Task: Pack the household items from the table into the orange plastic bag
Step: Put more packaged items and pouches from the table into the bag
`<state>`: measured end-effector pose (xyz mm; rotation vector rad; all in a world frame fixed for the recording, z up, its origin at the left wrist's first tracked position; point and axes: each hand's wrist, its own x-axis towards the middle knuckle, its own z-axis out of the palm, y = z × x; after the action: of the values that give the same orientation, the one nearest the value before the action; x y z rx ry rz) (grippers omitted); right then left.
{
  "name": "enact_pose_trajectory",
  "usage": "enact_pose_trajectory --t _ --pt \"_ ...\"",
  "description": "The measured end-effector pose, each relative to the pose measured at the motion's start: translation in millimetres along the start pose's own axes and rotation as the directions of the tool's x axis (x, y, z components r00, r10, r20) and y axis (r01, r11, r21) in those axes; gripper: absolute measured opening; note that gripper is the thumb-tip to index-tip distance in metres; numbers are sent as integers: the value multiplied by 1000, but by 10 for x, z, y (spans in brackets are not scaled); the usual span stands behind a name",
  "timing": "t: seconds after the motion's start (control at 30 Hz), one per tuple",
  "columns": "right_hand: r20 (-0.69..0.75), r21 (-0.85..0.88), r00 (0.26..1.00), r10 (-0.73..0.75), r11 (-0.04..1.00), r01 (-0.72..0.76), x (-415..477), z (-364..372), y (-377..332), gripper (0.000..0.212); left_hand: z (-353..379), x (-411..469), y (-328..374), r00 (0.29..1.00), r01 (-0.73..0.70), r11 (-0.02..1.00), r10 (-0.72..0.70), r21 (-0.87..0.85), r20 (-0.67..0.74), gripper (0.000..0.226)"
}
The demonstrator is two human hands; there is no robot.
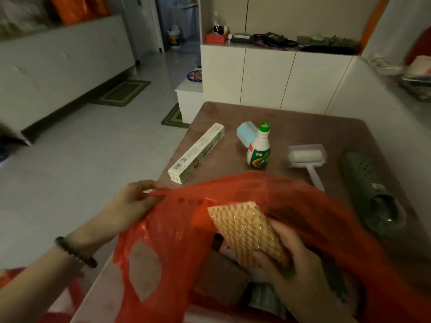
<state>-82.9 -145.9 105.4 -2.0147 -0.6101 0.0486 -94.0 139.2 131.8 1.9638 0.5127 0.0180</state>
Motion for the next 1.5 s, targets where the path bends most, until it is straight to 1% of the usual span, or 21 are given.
enact_pose_trajectory --t 0.07,0.1,0.3,0.37,0.4,0.53,0.57,0.6,0.67,0.7,0.73,0.77,0.8,0.87,0.9,0.97,1.1,1.2,1.3,1.43,1.5 --pt "5 11 1000 -3 1000 3 -12 186 123 63 -31 -54 81 999 26 984 -18 -177 50 16" --pt "24 14 1000 8 1000 -8 -40 280 124 67 -11 -92 131 996 7 975 13 -223 88 16" --pt "137 -136 989 -55 988 73 -199 605 319 52 27 -360 289 964 -3 898 119 -439 238 19" --pt "280 -193 957 -72 972 130 -209 627 364 44 18 -373 289 956 12 886 126 -464 264 15" --pt "300 -253 952 -55 958 136 -224 636 420 42 13 -360 259 954 19 885 123 -465 272 16" --pt "339 -375 940 -33 912 167 -241 644 518 41 3 -348 219 932 73 912 81 -404 353 21" --pt "329 -369 941 -82 906 208 -235 643 515 42 -33 -332 186 919 97 927 56 -361 390 30" --pt "333 -341 936 -115 911 233 -239 621 488 45 -86 -290 133 896 103 954 33 -281 442 44" --pt "355 -286 916 -188 911 298 -186 504 335 37 -225 -182 40 825 85 996 -68 -4 561 79" --pt "315 -253 923 -220 918 305 -133 417 261 31 -292 -133 17 786 86 990 -134 108 603 90" --pt "261 -193 940 -219 942 274 -63 321 166 26 -354 -52 -16 763 113 982 -184 153 620 92" --pt "178 -128 959 -219 962 243 39 227 86 21 -386 32 -13 768 157 978 -206 135 606 90" --pt "93 -82 971 -220 970 228 169 136 9 18 -384 134 -1 808 183 978 -206 97 553 85" --pt "-26 7 984 -177 984 177 458 -4 -105 14 -307 432 -30 927 163 983 -181 82 328 70" --pt "-50 41 989 -141 989 143 631 -43 -147 19 -247 622 -77 964 145 983 -166 117 206 60" --pt "-48 101 998 -29 994 34 981 -36 -170 36 -88 1017 -194 990 113 957 -132 268 53 60" --pt "-7 173 992 125 977 -122 1461 103 -92 43 246 1692 -465 996 71 905 -84 420 12 80" --pt "-7 162 987 160 974 -156 1556 119 53 41 413 2049 -707 994 107 877 -97 468 -45 85" --pt "-18 203 975 220 956 -212 1518 44 202 40 556 2263 -900 993 118 875 -102 469 -59 83" --pt "-48 332 948 313 901 -281 1465 -27 320 39 630 2385 -1029 987 126 886 -69 446 -142 64" --pt "-53 402 942 332 870 -284 1440 -68 330 37 629 2348 -997 985 128 921 -75 367 -155 59"
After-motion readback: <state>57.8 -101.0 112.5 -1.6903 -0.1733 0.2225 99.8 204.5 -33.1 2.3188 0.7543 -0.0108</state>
